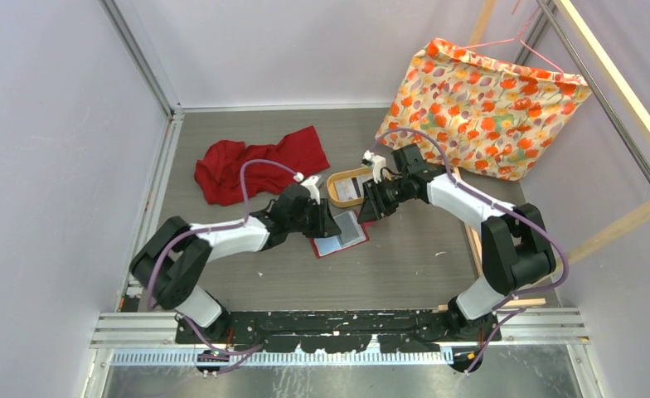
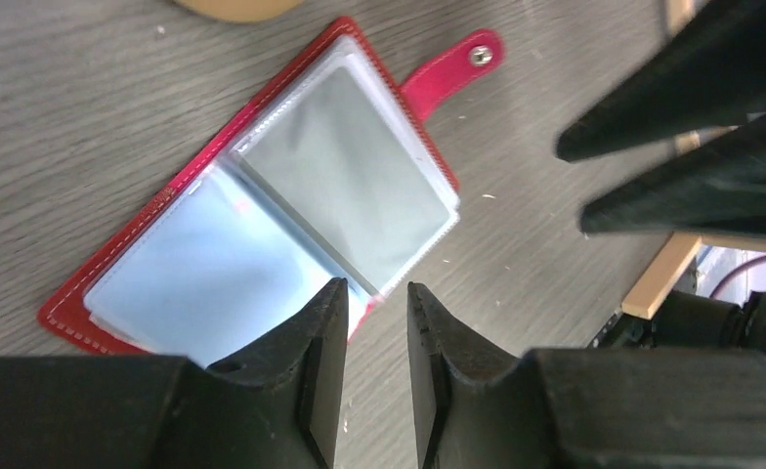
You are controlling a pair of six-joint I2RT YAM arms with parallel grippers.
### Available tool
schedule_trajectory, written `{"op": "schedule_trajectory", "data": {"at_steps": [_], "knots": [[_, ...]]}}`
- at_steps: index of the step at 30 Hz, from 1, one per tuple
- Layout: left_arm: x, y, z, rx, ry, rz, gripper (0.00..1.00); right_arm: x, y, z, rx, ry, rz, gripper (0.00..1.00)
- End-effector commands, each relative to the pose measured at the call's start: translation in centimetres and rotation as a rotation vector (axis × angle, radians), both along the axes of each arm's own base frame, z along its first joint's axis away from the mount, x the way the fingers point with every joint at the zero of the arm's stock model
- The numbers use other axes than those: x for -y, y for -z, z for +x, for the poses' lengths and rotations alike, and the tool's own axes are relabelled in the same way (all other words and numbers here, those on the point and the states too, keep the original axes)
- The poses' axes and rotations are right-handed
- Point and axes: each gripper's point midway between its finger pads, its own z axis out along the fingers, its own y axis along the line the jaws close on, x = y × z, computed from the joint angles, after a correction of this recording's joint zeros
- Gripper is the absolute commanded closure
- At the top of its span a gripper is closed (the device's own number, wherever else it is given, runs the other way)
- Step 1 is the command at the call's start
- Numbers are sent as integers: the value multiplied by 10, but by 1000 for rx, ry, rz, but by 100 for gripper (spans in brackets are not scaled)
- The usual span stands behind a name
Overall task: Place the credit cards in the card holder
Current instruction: Insert the credit card into the card holder.
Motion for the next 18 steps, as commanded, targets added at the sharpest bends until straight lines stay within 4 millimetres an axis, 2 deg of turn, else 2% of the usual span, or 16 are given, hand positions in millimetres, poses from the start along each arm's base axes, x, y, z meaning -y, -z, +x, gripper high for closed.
{"op": "schedule_trajectory", "data": {"at_steps": [1, 3, 5, 7, 8, 11, 15, 18], "knots": [[-7, -60, 13, 249, 19, -47, 68, -4, -38, 20, 109, -22, 46, 63], [-16, -83, 21, 354, -2, -35, 58, 3, -54, 27, 202, -22, 15, 62], [-23, -105, 33, 458, -32, -22, 41, 9, -67, 32, 274, -22, -16, 58], [-26, -125, 47, 530, -53, -27, 26, 13, -75, 37, 311, -13, -41, 53], [-27, -133, 55, 541, -60, -38, 23, 14, -77, 41, 322, -5, -50, 52], [-26, -152, 82, 514, -66, -115, 22, 13, -83, 57, 327, 20, -65, 48], [-26, -159, 109, 486, -93, -203, 24, 3, -86, 86, 263, 88, -67, 48], [-31, -159, 128, 448, -166, -257, 24, -7, -79, 107, 210, 150, -52, 48]]}}
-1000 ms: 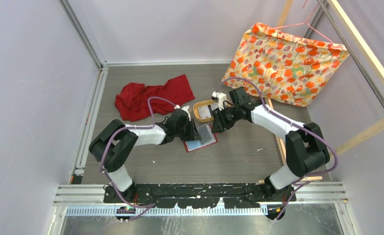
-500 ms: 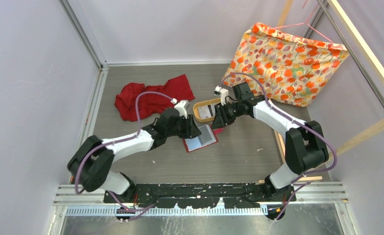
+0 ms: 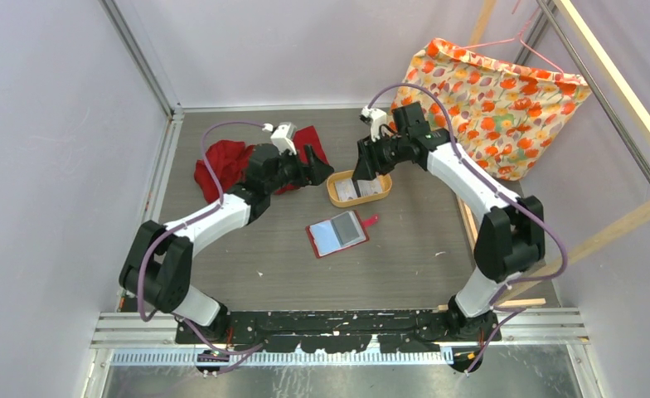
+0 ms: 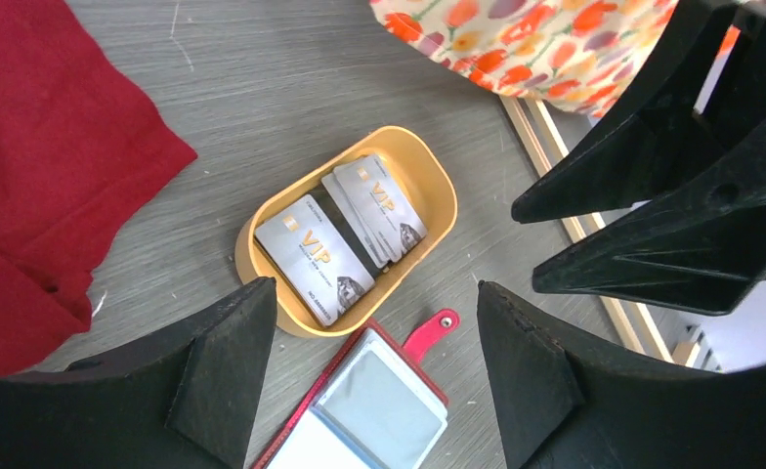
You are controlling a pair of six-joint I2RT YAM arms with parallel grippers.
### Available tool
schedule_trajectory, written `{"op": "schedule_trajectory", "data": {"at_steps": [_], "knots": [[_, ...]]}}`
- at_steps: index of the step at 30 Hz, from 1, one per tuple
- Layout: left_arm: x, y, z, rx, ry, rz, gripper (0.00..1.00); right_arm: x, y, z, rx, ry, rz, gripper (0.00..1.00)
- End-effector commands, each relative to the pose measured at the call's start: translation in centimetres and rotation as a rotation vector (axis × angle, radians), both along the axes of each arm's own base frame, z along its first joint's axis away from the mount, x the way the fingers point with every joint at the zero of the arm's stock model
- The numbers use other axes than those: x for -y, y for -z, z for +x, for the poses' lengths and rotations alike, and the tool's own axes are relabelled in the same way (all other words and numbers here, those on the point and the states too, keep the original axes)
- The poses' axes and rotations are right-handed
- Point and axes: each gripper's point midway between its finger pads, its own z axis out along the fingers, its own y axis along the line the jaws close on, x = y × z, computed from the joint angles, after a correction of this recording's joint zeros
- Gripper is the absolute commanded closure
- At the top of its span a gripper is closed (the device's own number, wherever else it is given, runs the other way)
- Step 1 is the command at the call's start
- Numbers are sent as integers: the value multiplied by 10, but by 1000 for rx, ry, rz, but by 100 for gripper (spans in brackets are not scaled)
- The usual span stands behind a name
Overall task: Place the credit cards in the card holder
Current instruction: Insert the credit card into the card holder, then pick up the credit card from the storage box.
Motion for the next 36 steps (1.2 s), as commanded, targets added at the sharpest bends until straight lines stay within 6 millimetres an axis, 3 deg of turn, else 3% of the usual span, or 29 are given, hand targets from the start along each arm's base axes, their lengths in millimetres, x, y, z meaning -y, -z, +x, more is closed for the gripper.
{"op": "schedule_trajectory", "data": {"at_steps": [1, 4, 19, 36], "knots": [[6, -25, 22, 11, -11, -153, 24, -7, 10, 29, -81, 109, 11, 48], [5, -32, 26, 29, -6, -191, 22, -13, 25, 43, -123, 122, -3, 47], [-9, -2, 22, -25, -70, -144, 22, -25, 90, 70, -324, 194, -45, 47], [-13, -1, 16, -8, -73, -162, 23, -26, 119, 66, -402, 219, -56, 50]]}}
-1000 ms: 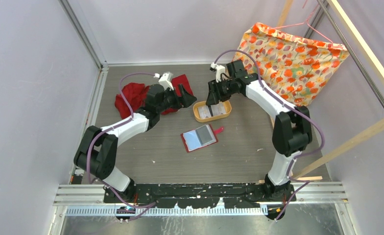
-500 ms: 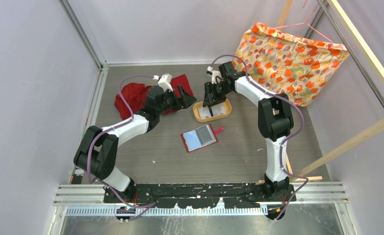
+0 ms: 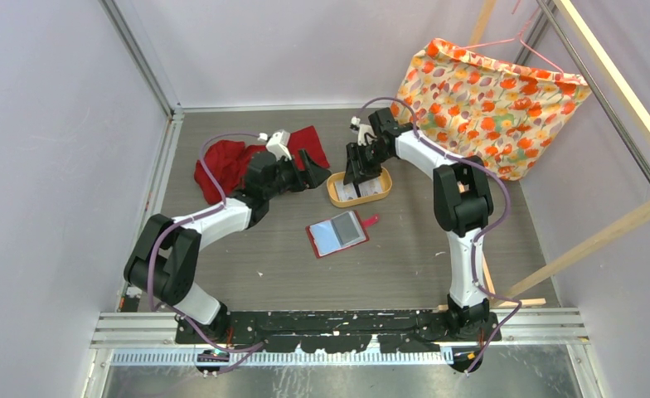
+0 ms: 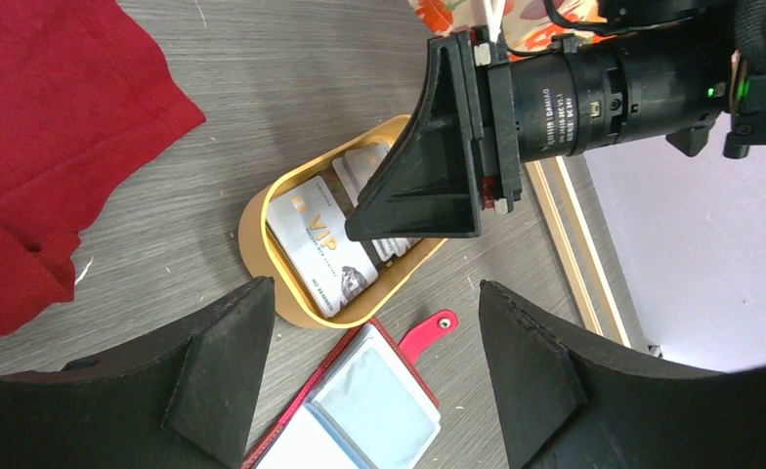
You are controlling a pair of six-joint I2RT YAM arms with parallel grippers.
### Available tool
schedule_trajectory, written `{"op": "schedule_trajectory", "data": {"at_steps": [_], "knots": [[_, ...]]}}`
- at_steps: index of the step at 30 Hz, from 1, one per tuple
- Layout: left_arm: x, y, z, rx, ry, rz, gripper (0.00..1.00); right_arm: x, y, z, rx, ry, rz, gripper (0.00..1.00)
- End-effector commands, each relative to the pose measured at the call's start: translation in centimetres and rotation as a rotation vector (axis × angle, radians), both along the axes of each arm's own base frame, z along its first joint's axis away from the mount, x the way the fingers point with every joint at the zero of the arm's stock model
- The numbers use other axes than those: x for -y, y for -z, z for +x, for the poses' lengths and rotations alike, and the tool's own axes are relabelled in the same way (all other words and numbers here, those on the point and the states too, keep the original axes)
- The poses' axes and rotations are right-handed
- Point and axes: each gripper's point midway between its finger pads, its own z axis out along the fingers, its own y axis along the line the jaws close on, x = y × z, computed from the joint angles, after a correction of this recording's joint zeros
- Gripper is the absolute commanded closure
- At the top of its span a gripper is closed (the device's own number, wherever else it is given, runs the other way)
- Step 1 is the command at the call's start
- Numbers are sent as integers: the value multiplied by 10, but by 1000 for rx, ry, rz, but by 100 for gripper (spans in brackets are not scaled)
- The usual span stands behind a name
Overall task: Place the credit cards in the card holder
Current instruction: Pick up the credit card from the storage box.
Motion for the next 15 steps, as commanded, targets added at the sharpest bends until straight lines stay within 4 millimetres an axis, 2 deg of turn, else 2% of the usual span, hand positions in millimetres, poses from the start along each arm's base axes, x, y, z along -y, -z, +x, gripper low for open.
{"op": "schedule_trajectory", "data": {"at_steps": [1, 15], "knots": [[-2, -32, 4, 100, -14, -55, 23, -2, -2, 6, 0, 16, 11, 50], [-2, -32, 2, 104, -10, -62, 23, -1, 15, 5, -29, 23, -12, 50]]}}
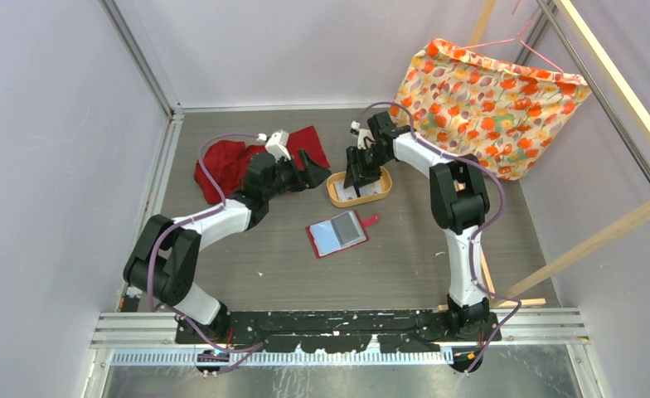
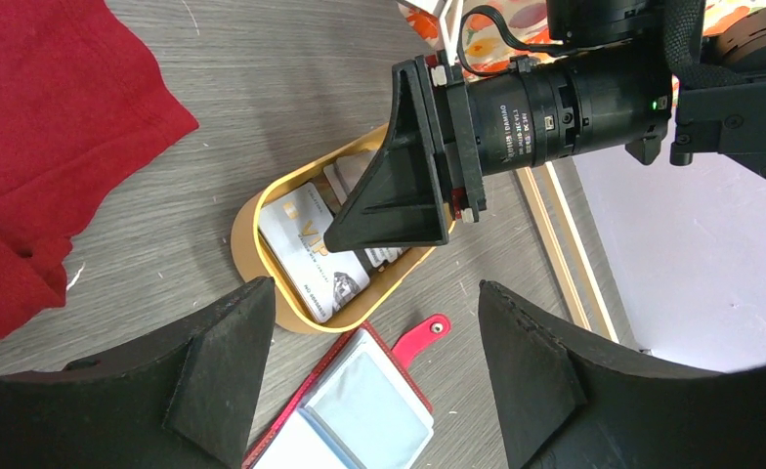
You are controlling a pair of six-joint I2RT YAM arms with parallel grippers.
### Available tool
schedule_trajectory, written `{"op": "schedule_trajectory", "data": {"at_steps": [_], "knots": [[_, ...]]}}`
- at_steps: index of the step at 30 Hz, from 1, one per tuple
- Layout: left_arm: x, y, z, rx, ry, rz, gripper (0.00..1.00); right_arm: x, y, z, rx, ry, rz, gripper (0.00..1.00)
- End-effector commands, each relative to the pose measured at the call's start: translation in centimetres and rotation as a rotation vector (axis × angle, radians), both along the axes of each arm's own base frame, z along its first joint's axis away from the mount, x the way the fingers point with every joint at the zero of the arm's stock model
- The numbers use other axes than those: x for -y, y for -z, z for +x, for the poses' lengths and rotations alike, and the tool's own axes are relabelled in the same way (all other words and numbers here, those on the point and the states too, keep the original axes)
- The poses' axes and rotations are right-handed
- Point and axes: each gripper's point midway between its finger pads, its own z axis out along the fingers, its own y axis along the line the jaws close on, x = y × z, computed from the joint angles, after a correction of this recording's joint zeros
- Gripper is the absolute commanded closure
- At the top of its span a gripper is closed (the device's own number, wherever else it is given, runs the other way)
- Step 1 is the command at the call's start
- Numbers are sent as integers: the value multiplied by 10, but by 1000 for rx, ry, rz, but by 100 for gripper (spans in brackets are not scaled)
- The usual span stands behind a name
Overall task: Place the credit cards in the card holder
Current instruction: Pick up the credit card from the storage box.
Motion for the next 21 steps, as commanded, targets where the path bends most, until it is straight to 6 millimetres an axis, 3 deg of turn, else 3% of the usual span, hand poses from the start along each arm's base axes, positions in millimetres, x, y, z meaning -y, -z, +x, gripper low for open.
{"op": "schedule_trajectory", "data": {"at_steps": [1, 9, 21], "knots": [[-2, -28, 2, 87, -8, -41, 23, -3, -1, 5, 3, 10, 7, 50], [-2, -29, 2, 90, -6, -43, 23, -18, -9, -3, -5, -25, 51, 50], [-2, -28, 2, 89, -2, -45, 24, -37, -42, -10, -9, -28, 182, 51]]}}
